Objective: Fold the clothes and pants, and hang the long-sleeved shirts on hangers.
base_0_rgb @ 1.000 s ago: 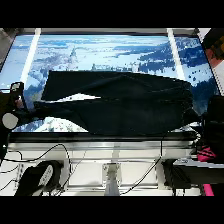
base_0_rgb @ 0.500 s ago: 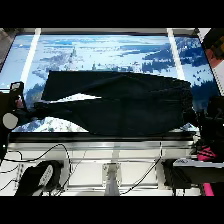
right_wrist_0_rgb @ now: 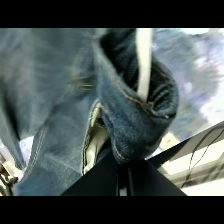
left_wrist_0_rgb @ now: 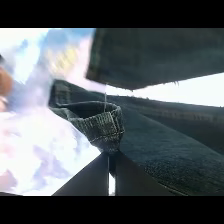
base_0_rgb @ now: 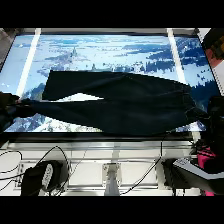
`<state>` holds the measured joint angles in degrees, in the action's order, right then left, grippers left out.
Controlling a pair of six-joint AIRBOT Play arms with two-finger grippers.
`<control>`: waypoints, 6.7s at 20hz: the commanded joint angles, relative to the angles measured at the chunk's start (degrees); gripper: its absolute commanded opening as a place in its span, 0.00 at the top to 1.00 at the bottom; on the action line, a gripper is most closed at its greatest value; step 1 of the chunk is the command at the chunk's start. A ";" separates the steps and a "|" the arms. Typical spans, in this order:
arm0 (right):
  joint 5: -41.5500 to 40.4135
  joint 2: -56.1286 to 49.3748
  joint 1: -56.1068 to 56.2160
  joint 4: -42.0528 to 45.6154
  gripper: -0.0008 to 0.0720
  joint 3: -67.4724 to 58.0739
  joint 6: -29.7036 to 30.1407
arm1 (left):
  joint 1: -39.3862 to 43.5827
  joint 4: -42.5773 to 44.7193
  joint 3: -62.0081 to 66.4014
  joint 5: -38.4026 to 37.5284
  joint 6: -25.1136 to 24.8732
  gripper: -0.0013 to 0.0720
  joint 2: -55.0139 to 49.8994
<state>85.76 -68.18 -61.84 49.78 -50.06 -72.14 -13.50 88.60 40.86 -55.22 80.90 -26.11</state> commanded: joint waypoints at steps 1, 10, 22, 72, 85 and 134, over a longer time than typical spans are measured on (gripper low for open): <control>4.55 5.01 -0.26 0.15 0.94 -1.81 -3.45 | -0.96 1.44 0.57 0.24 -2.54 0.98 2.38; 0.76 2.16 -0.24 -3.54 0.94 -14.86 -12.81 | -1.49 -23.37 7.04 18.84 -12.94 0.98 -21.53; -31.19 -14.97 16.04 -6.54 0.94 -18.12 -35.91 | 3.56 -37.22 23.15 36.59 -13.62 0.98 -54.16; 1.92 -57.83 15.15 3.23 0.94 -66.99 -18.16 | 47.69 -59.08 43.08 33.35 -7.58 0.80 -77.57; 4.83 -40.28 33.86 -14.14 0.95 -68.08 -15.82 | 47.04 -46.45 43.10 32.48 0.31 0.98 -82.42; 1.79 -48.09 43.47 -10.82 0.07 -40.22 -8.26 | 24.26 -36.79 43.10 12.33 -3.15 0.95 -54.58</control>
<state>88.71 -113.99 -19.22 38.74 -91.55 -80.79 10.46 51.94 83.94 -42.89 77.82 -80.73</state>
